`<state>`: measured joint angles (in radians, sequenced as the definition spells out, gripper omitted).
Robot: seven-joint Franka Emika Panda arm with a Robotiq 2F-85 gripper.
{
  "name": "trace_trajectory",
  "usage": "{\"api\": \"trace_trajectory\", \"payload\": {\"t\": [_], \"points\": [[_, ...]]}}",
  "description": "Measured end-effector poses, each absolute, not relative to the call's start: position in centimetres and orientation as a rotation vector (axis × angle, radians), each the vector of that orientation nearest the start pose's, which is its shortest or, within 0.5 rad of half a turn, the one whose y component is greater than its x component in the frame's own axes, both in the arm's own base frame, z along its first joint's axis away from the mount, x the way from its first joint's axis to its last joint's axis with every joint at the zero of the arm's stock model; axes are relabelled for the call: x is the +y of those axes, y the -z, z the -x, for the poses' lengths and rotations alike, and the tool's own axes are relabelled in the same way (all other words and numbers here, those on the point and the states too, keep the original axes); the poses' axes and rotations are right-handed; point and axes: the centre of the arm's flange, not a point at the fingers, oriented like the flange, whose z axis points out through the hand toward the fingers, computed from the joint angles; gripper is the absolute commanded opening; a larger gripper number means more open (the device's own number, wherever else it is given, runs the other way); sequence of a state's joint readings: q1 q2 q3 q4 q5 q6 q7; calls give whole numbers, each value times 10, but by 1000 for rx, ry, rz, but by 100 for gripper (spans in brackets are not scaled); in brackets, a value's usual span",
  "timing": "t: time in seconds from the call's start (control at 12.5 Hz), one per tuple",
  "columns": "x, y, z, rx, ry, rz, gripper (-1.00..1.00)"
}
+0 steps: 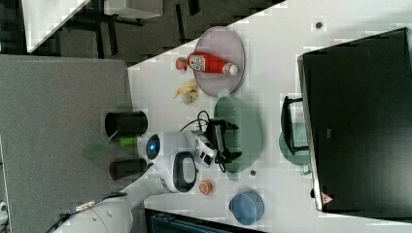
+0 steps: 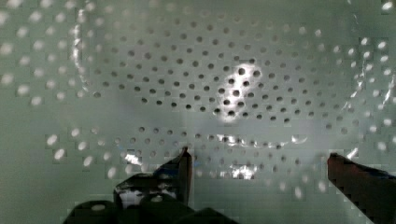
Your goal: Drag strainer right to left.
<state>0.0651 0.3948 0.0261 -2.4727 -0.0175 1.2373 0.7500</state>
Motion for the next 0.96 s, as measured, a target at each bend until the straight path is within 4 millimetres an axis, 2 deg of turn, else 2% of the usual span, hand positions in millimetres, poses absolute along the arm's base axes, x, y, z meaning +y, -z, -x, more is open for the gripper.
{"api": "trace_trajectory", "payload": {"t": [0.24, 0.48, 0.72, 0.96], "points": [[68, -133, -459, 2075, -80, 2408, 100], [89, -142, -464, 2074, -45, 2380, 100], [122, -144, -470, 2105, -52, 2328, 100], [153, -138, -459, 2149, -84, 2321, 100]]}}
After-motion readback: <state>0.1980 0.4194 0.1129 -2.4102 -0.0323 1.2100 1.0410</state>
